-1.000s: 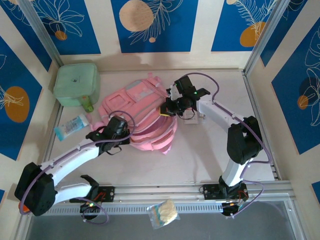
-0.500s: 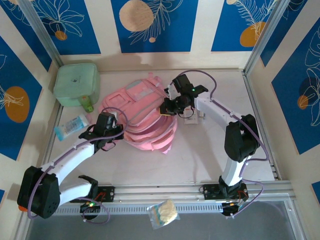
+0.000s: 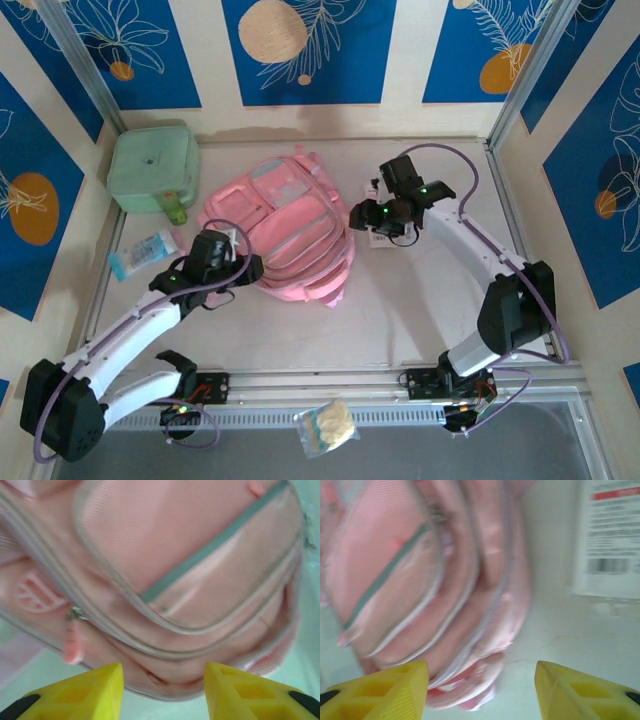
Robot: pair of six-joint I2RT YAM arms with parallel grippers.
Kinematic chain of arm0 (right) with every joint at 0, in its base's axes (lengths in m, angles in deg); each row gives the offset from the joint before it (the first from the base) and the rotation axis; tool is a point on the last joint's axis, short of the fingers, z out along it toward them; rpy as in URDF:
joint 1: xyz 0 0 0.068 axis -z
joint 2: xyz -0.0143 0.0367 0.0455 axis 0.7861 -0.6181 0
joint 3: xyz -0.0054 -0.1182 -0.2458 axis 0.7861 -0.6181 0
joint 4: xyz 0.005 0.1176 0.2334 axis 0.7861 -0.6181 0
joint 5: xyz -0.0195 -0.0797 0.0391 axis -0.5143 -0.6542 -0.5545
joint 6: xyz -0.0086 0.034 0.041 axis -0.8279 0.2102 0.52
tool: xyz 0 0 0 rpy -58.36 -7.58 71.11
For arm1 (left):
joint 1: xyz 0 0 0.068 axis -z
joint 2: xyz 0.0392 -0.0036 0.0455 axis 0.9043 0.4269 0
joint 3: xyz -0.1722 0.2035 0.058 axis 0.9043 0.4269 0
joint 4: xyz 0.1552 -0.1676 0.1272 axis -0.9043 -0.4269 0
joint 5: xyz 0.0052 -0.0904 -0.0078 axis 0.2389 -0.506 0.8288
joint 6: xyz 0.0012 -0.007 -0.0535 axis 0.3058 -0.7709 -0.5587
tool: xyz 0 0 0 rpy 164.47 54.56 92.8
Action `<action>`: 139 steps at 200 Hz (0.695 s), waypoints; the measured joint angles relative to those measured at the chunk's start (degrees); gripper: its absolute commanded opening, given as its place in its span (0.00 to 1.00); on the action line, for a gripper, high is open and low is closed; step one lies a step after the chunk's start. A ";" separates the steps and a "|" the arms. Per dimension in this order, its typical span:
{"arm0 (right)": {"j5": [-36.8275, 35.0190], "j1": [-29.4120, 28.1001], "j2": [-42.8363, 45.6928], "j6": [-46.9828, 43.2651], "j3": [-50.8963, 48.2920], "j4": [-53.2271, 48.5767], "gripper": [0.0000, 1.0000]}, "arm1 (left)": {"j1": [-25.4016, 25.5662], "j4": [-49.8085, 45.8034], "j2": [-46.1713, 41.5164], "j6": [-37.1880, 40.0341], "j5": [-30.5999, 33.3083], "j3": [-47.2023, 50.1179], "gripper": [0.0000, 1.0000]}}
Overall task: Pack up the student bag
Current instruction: Unzip the student bag at the center of the table, then move the ruler set bag to the middle-right of the table.
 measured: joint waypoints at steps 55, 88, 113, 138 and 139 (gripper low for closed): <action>-7.45 3.58 -15.34 1.16 4.70 -0.13 0.44 | 11.72 3.82 11.89 -4.11 1.22 -8.04 0.46; -12.07 4.57 -23.39 -1.03 12.74 0.00 0.47 | 13.99 6.93 17.03 -5.40 2.19 -11.47 0.47; -13.97 5.11 -27.85 -3.10 17.25 -0.11 0.47 | 14.58 8.66 20.06 -6.34 2.67 -12.90 0.46; -15.21 5.29 -32.83 -4.68 21.77 -0.52 0.48 | 14.84 10.36 22.18 -7.15 2.64 -13.64 0.46; -15.21 5.29 -32.89 -4.68 21.84 -0.55 0.48 | 14.86 10.38 22.27 -7.17 2.64 -13.68 0.46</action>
